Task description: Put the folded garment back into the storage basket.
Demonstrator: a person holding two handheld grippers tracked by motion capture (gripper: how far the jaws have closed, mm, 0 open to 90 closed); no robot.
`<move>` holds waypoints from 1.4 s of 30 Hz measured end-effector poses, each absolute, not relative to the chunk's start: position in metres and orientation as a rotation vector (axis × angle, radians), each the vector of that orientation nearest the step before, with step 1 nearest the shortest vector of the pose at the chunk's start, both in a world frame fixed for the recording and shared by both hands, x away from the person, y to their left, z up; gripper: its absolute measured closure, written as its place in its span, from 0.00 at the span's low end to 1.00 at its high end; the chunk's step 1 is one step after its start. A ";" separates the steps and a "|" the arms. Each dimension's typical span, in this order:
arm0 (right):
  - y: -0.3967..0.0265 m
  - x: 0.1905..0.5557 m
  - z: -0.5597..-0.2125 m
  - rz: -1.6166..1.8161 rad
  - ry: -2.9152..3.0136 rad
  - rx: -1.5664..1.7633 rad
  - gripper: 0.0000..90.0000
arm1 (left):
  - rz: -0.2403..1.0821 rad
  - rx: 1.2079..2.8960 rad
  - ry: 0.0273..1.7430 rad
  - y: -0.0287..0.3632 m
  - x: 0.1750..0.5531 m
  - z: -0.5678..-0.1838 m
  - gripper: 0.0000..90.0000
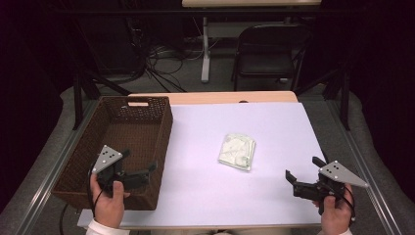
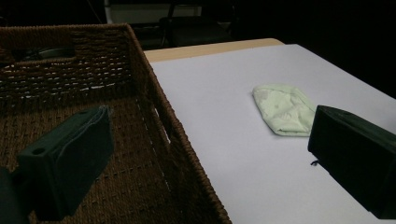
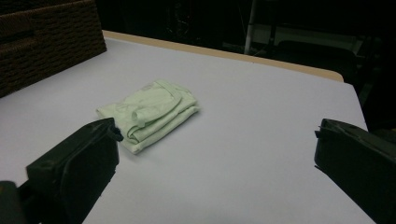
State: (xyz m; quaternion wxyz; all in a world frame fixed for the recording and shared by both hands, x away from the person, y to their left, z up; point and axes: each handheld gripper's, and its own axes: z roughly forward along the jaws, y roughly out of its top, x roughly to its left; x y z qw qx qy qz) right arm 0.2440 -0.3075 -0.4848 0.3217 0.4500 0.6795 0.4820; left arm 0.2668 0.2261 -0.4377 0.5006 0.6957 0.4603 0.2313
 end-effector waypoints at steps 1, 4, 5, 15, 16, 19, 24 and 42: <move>-0.309 0.244 -0.485 1.267 1.787 1.190 0.00 | 0.559 1.690 1.116 0.229 0.267 -0.437 0.00; -0.311 0.248 -0.486 1.277 1.772 1.219 0.00 | 0.556 1.662 1.151 0.233 0.267 -0.436 0.00; -0.311 0.249 -0.486 1.279 1.776 1.245 0.00 | 0.557 1.653 1.154 0.233 0.266 -0.436 0.00; -0.307 0.263 -0.491 1.311 1.788 1.377 0.00 | 0.539 1.674 1.154 0.228 0.264 -0.434 0.00; -0.306 0.263 -0.491 1.302 1.803 1.390 0.00 | 0.529 1.682 1.151 0.227 0.264 -0.434 0.00; -0.304 0.263 -0.492 1.285 1.816 1.395 0.00 | 0.538 1.688 1.151 0.223 0.264 -0.433 0.00; -0.300 0.262 -0.491 1.280 1.801 1.356 0.00 | 0.537 1.711 1.146 0.213 0.265 -0.429 0.00; -0.295 0.263 -0.495 1.270 1.854 1.330 0.01 | 0.445 1.780 1.078 0.182 0.290 -0.416 0.00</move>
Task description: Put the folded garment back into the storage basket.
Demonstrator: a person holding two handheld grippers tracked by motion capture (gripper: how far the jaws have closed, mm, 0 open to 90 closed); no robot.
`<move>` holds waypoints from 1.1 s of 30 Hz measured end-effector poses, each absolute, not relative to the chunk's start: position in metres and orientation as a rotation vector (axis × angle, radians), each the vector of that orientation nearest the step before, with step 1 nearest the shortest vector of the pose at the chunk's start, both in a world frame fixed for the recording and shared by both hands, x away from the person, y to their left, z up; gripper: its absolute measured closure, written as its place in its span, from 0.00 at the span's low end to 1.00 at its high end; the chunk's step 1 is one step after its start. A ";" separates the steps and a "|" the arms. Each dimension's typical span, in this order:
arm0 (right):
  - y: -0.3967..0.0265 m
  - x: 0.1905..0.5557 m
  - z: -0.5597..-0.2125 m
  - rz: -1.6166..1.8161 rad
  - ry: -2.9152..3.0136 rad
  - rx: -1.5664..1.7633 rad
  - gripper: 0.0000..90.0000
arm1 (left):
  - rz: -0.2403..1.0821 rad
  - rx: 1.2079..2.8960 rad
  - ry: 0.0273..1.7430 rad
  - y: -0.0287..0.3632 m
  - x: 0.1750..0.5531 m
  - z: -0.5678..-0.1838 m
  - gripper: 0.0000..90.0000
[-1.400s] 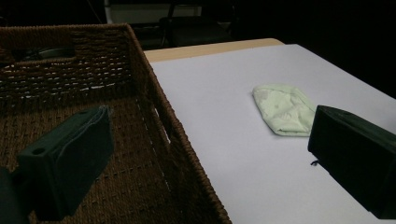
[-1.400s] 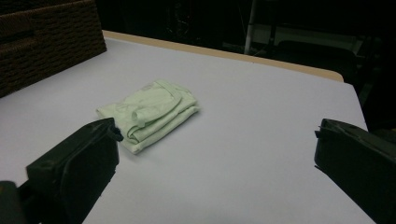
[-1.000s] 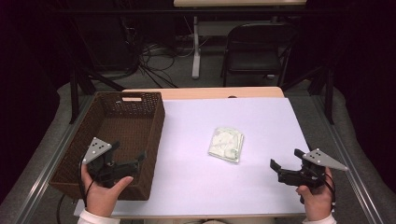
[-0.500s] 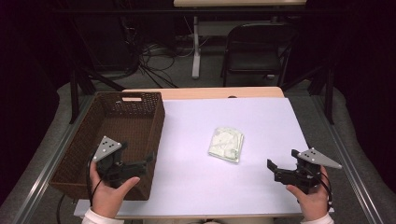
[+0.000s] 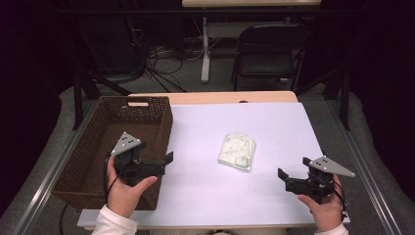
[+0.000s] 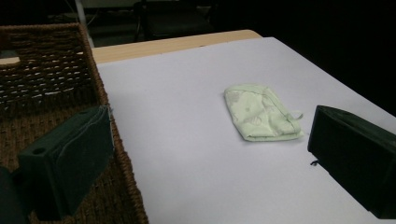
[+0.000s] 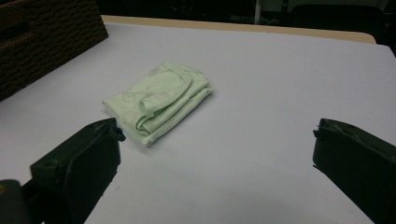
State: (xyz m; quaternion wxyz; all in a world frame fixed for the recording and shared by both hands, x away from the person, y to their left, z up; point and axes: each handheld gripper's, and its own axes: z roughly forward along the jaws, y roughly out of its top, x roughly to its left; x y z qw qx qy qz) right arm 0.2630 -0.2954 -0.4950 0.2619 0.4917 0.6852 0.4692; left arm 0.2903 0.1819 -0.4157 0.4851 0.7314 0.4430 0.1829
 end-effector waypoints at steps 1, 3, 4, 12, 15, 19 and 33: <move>-0.296 0.263 -0.495 1.262 1.859 1.341 0.01 | 0.443 1.790 1.070 0.180 0.292 -0.415 0.00; -0.297 0.264 -0.496 1.261 1.855 1.341 0.01 | 0.442 1.796 1.061 0.174 0.295 -0.413 0.00; -0.297 0.264 -0.496 1.259 1.850 1.342 0.01 | 0.439 1.796 1.059 0.171 0.296 -0.412 0.01; -0.297 0.266 -0.498 1.251 1.836 1.363 0.02 | 0.421 1.844 1.028 0.150 0.307 -0.404 0.01; -0.298 0.266 -0.498 1.247 1.841 1.363 0.02 | 0.414 1.854 1.021 0.142 0.310 -0.402 0.01; -0.298 0.266 -0.498 1.249 1.842 1.365 0.02 | 0.388 1.870 1.008 0.133 0.316 -0.400 0.01; -0.300 0.267 -0.499 1.253 1.840 1.373 0.03 | 0.330 1.880 0.983 0.098 0.333 -0.389 0.01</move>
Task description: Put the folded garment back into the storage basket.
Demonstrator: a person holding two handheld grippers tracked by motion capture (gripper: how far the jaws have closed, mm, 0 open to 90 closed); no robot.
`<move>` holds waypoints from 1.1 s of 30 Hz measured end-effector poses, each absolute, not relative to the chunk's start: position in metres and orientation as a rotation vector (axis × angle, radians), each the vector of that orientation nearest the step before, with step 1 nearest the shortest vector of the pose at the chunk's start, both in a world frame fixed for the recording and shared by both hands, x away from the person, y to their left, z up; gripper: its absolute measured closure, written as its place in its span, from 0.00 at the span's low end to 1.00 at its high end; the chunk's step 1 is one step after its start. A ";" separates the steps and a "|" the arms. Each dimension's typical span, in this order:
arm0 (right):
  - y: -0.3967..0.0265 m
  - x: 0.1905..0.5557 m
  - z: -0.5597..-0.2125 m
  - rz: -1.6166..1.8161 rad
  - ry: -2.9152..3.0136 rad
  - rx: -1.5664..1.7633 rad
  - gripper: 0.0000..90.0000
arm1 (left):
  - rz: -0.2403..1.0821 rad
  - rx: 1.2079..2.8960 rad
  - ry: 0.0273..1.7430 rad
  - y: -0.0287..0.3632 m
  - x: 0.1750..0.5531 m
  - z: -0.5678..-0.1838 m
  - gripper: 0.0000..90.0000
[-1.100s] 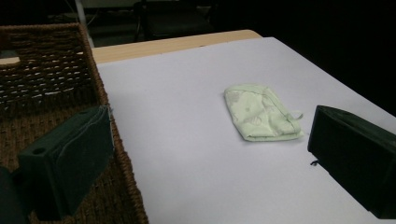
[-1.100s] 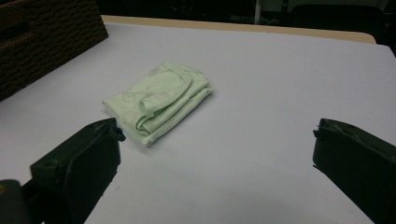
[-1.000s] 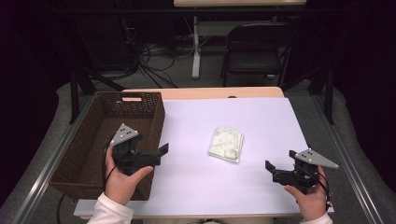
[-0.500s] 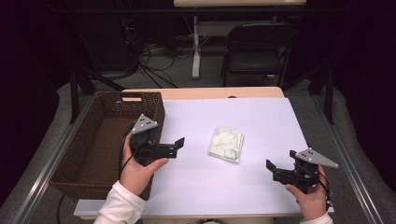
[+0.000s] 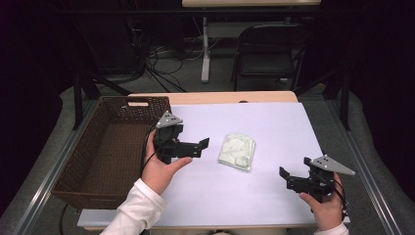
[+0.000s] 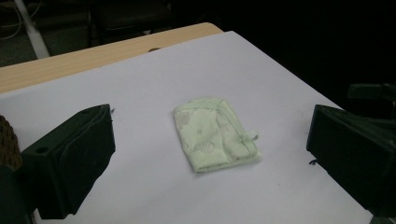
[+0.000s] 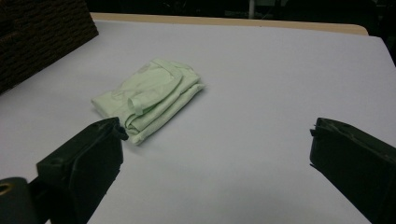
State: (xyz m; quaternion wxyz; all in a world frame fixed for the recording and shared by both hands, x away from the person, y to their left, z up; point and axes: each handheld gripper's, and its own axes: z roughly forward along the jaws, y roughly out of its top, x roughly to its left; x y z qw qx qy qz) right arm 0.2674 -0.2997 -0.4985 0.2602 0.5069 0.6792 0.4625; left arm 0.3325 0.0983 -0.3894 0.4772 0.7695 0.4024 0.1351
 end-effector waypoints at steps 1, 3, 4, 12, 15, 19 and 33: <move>-0.300 0.267 -0.499 1.253 1.841 1.371 0.03 | 0.336 1.887 0.977 0.096 0.334 -0.388 0.01; -0.299 0.267 -0.498 1.252 1.839 1.369 0.03 | 0.351 1.898 0.968 0.090 0.336 -0.387 0.01; -0.300 0.267 -0.498 1.248 1.840 1.368 0.03 | 0.356 1.902 0.964 0.088 0.337 -0.386 0.01; -0.301 0.267 -0.498 1.252 1.843 1.366 0.03 | 0.354 1.933 0.961 0.074 0.350 -0.385 0.01; -0.300 0.267 -0.498 1.261 1.836 1.363 0.03 | 0.337 1.934 0.964 0.070 0.355 -0.387 0.01; -0.300 0.267 -0.498 1.262 1.841 1.357 0.03 | 0.332 1.936 0.990 0.065 0.361 -0.389 0.01; -0.300 0.268 -0.499 1.258 1.841 1.371 0.04 | 0.307 1.937 1.030 0.053 0.392 -0.404 0.01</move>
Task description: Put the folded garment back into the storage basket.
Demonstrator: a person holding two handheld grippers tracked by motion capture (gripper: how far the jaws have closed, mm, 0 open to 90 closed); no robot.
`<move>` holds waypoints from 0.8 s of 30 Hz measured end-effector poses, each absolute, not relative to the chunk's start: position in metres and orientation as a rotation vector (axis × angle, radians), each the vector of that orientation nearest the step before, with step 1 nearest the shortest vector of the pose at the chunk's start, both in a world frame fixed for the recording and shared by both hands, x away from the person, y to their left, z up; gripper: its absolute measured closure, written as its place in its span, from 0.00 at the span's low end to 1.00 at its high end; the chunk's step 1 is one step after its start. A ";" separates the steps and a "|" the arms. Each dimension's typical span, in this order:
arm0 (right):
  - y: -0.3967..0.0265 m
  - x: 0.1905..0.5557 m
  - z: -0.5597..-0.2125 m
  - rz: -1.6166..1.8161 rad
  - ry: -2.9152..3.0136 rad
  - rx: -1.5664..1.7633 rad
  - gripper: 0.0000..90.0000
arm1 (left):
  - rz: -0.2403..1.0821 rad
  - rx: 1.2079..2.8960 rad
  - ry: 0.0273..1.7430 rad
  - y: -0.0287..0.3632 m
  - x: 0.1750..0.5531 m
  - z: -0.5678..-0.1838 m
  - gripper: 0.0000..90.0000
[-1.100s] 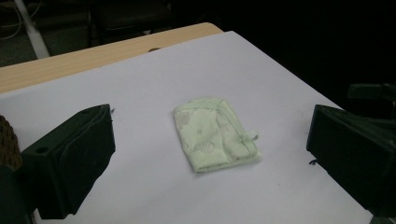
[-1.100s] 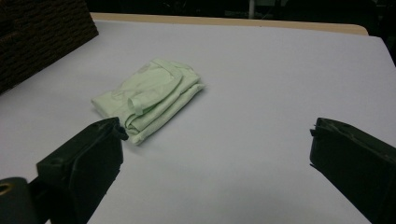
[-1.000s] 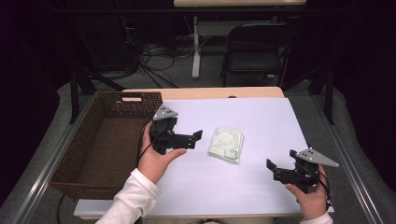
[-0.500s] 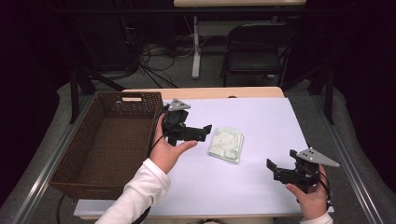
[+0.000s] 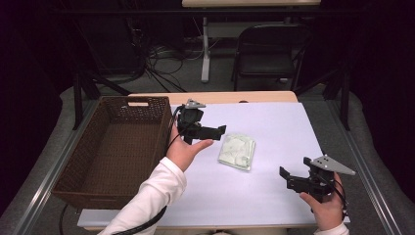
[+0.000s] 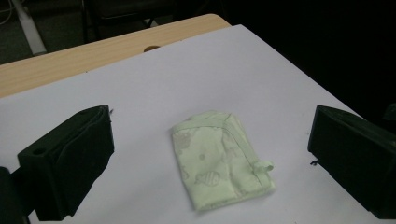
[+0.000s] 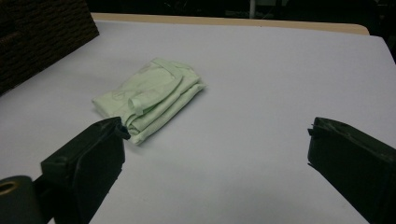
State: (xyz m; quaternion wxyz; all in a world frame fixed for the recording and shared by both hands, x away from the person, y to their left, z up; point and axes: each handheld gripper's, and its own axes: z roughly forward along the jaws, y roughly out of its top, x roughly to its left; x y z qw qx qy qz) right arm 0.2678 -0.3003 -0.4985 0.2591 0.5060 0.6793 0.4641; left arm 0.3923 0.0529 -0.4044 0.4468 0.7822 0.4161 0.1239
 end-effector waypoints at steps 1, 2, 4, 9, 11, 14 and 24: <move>-0.300 0.268 -0.499 1.258 1.839 1.372 0.04 | 0.303 1.931 1.034 0.052 0.394 -0.406 0.01; -0.300 0.268 -0.499 1.258 1.840 1.372 0.04 | 0.304 1.947 1.032 0.052 0.397 -0.407 0.01; -0.301 0.268 -0.498 1.255 1.843 1.370 0.04 | 0.310 1.969 1.042 0.050 0.399 -0.410 0.01; -0.301 0.268 -0.499 1.249 1.843 1.372 0.05 | 0.306 1.999 1.044 0.044 0.404 -0.417 0.01; -0.300 0.269 -0.499 1.253 1.845 1.368 0.05 | 0.290 1.996 1.042 0.041 0.406 -0.420 0.01; -0.300 0.269 -0.499 1.254 1.844 1.368 0.05 | 0.287 1.995 1.041 0.038 0.408 -0.423 0.01; -0.300 0.269 -0.499 1.255 1.842 1.381 0.05 | 0.239 2.012 1.061 0.030 0.418 -0.437 0.01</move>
